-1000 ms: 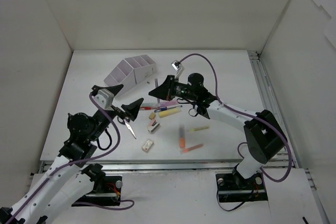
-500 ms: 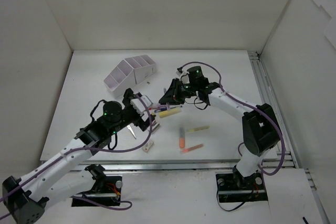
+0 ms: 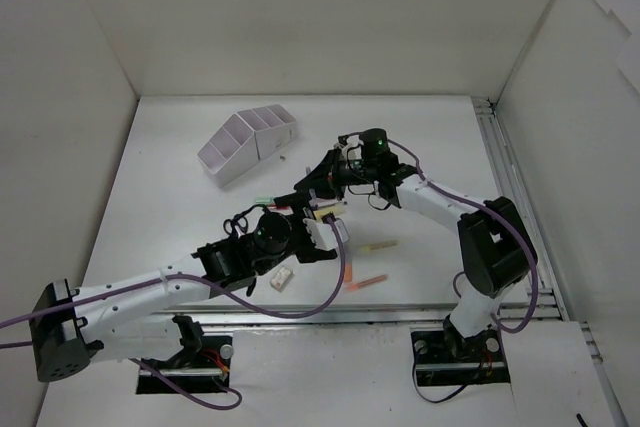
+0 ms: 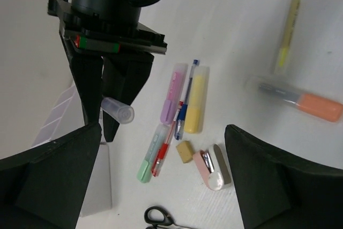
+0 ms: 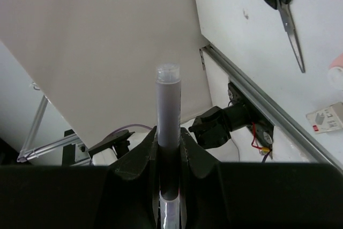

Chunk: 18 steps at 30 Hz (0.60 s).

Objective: Sort the stationery into containers
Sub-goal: Close the pen cap on the pen.

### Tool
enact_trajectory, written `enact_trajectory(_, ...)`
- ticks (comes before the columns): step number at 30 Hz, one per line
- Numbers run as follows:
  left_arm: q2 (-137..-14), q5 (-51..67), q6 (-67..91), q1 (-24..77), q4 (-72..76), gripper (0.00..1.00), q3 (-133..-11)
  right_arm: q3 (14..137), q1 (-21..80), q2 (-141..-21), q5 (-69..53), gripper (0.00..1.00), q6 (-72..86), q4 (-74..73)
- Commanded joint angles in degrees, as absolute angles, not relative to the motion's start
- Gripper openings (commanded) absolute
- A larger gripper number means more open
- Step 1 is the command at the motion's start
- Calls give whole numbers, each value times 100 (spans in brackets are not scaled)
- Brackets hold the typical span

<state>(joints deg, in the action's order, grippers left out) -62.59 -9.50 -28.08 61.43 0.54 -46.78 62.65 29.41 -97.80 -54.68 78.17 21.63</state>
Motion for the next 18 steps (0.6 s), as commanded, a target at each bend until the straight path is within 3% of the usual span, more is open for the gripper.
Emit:
enact_trajectory(1,-6258,-1661,-3278,6179,1045,93,-4896,6267,3041,-9677,-5818,0,8463,3120)
enact_trajectory(5,-6188,-1775,-3340,6231,1361,78,-4764,6205,3059,-9615,-5801,0,8517,3252)
enact_trajectory(7,-6170,-1802,-3384,6231,1538,67,-4702,6188,3067,-9606,-5810,0,8551,3322)
enact_trajectory(18,-6179,-1881,-3498,6231,1915,41,-4500,6126,3120,-9501,-5836,0,8982,3806)
